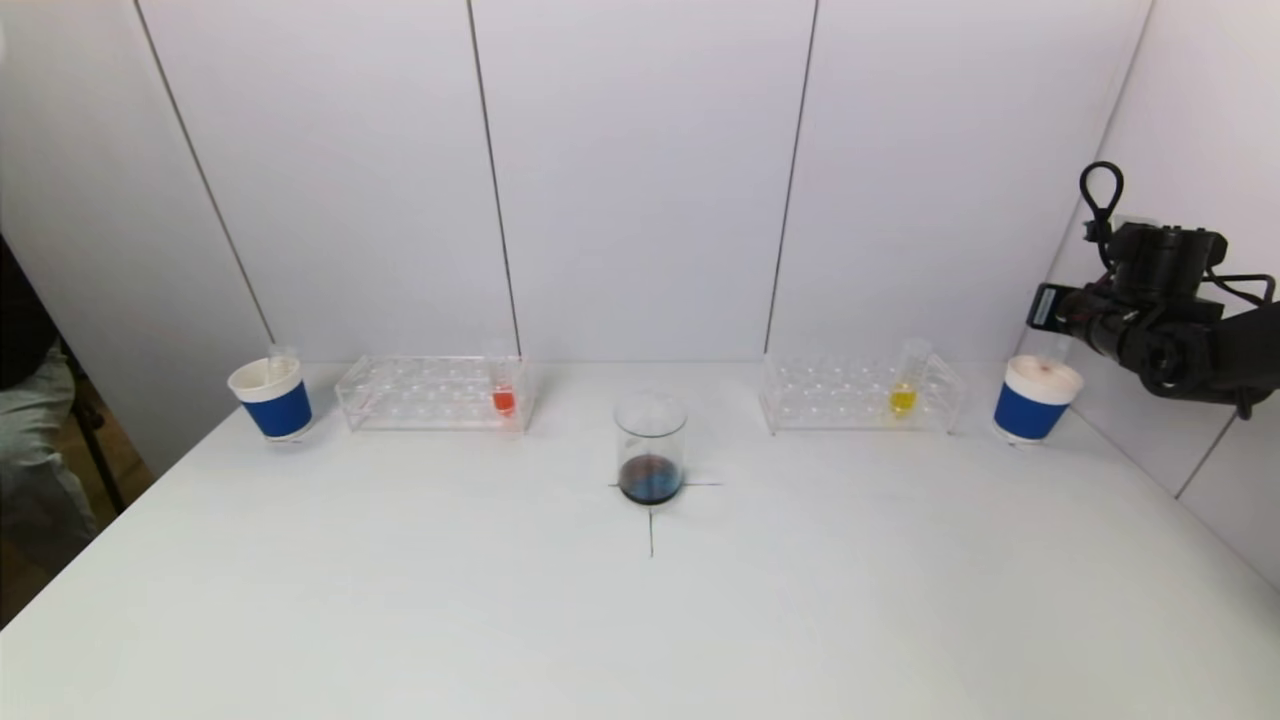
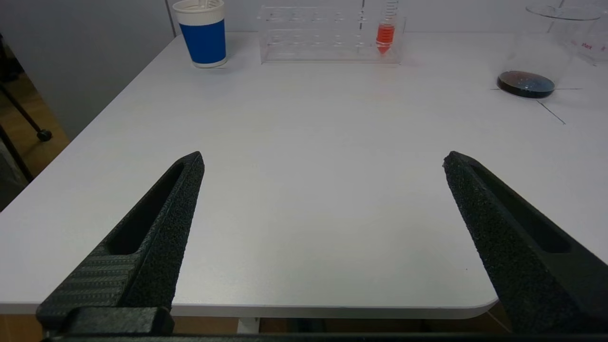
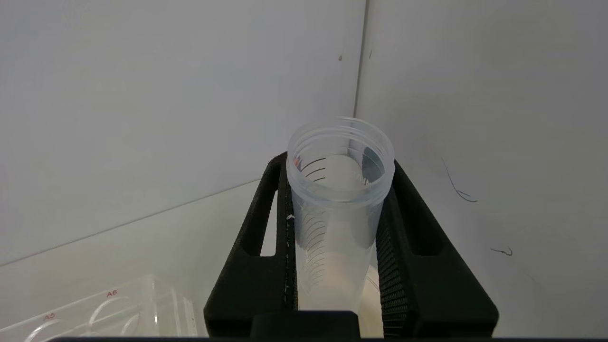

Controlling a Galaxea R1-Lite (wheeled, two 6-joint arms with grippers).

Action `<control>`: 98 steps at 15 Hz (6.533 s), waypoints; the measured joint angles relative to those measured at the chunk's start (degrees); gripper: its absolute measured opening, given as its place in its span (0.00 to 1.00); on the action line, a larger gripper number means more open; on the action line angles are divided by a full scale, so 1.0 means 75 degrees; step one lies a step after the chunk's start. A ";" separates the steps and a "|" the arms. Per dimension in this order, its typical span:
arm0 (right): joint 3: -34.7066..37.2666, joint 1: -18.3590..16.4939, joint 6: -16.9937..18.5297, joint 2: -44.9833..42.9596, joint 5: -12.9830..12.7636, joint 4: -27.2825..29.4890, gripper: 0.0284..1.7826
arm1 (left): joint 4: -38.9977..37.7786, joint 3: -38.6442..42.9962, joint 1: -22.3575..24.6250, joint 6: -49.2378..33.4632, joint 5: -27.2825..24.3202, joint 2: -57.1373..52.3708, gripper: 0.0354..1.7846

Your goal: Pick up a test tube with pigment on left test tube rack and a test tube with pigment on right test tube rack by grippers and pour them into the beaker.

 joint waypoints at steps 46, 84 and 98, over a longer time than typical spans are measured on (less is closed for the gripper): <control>0.2263 0.0096 -0.0028 -0.1190 0.0262 -0.1066 1.00 | 0.0000 0.0000 0.0000 0.0000 0.0000 0.0000 0.99; 1.1340 0.1621 -0.0917 -1.7355 0.1330 0.4130 1.00 | 0.0000 0.0000 0.0000 0.0000 0.0000 0.0000 0.99; 1.1340 0.1617 -0.0543 -1.7382 0.1268 0.4132 1.00 | 0.0000 0.0000 0.0000 -0.0003 0.0000 0.0000 0.99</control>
